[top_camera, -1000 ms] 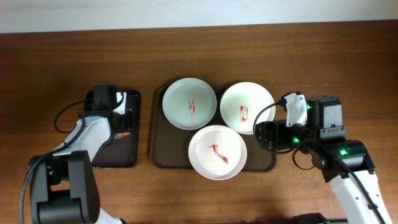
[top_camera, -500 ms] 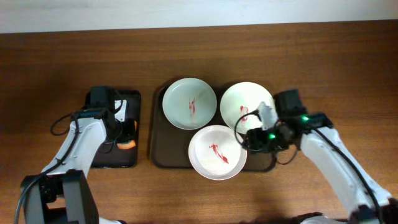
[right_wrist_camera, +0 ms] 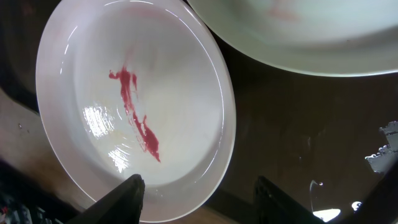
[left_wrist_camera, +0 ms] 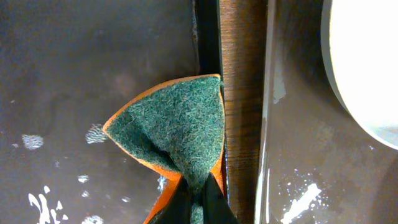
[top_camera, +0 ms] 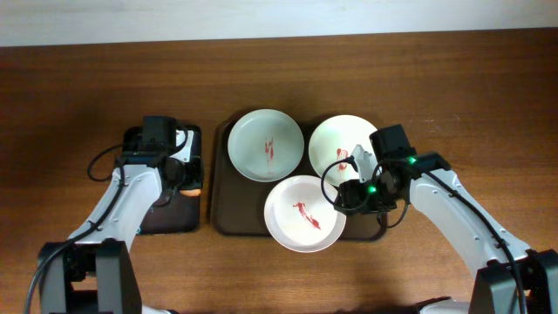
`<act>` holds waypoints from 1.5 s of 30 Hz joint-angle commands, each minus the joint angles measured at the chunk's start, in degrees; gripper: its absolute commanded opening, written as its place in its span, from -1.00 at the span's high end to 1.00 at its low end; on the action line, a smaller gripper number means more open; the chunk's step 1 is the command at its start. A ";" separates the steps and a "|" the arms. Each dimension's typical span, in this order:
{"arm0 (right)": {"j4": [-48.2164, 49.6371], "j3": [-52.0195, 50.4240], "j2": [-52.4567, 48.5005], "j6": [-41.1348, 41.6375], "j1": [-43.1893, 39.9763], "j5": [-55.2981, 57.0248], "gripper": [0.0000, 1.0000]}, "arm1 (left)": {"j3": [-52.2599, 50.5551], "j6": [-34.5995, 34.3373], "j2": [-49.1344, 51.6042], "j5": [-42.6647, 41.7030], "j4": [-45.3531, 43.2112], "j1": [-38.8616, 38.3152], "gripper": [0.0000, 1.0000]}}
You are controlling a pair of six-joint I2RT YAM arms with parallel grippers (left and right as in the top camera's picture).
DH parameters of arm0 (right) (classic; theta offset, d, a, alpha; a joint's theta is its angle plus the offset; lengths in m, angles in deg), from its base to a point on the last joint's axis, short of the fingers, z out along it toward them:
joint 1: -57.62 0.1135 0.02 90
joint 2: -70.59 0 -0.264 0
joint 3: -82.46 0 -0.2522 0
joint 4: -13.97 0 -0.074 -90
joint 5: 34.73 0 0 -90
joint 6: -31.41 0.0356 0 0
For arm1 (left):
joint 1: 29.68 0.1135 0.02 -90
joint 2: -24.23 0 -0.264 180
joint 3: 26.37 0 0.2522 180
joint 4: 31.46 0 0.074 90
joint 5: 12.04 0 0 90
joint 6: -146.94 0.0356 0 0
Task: Clean dirty plates on tray and stack at the side
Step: 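Scrub the front plate with the sponge while the right gripper holds it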
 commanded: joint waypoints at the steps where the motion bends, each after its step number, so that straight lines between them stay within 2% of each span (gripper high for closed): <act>1: 0.07 0.96 -0.11 0.28 0.37 -0.50 -0.14 | 0.42 -0.59 -0.92 -2.10 -0.90 -0.44 0.97; 17: -1.38 0.96 -0.11 0.28 0.37 0.33 -0.15 | 0.42 -0.02 -0.87 -7.52 -1.95 -0.81 1.00; 24: -1.38 0.96 -0.11 0.26 0.37 0.35 -0.15 | 0.44 1.27 -0.66 -6.93 -2.51 -3.17 1.00; 26: -1.55 0.96 -0.11 0.26 0.37 0.35 -0.15 | 0.76 1.38 -0.96 -4.48 -2.34 -3.17 1.00; 30: -3.50 0.85 -0.11 0.26 0.37 1.90 -0.15 | 4.63 1.33 -5.27 -4.48 -0.22 -3.23 1.00; 32: -3.50 0.74 -0.76 0.26 0.37 1.90 -0.08 | 5.14 1.01 -8.07 -13.64 0.15 -3.23 1.00; 35: -2.73 0.74 -3.56 0.28 0.39 1.84 0.10 | 5.11 0.92 -7.74 -21.99 1.55 -4.48 1.00; 36: -1.99 0.74 -5.22 0.31 0.37 1.81 0.28 | 5.11 0.94 -7.52 -22.23 2.25 -5.92 1.00; 37: -0.96 0.74 -6.93 0.28 0.37 1.88 0.38 | 5.11 0.94 -7.06 -22.23 2.43 -8.11 1.00; 41: 1.53 0.74 -10.01 0.55 0.37 0.96 0.65 | 5.11 0.90 -5.18 -22.21 2.38 -15.65 1.00; 45: 2.51 0.74 -10.08 0.55 0.37 0.76 0.76 | 5.11 -10.25 -1.33 -18.75 0.20 -23.65 1.00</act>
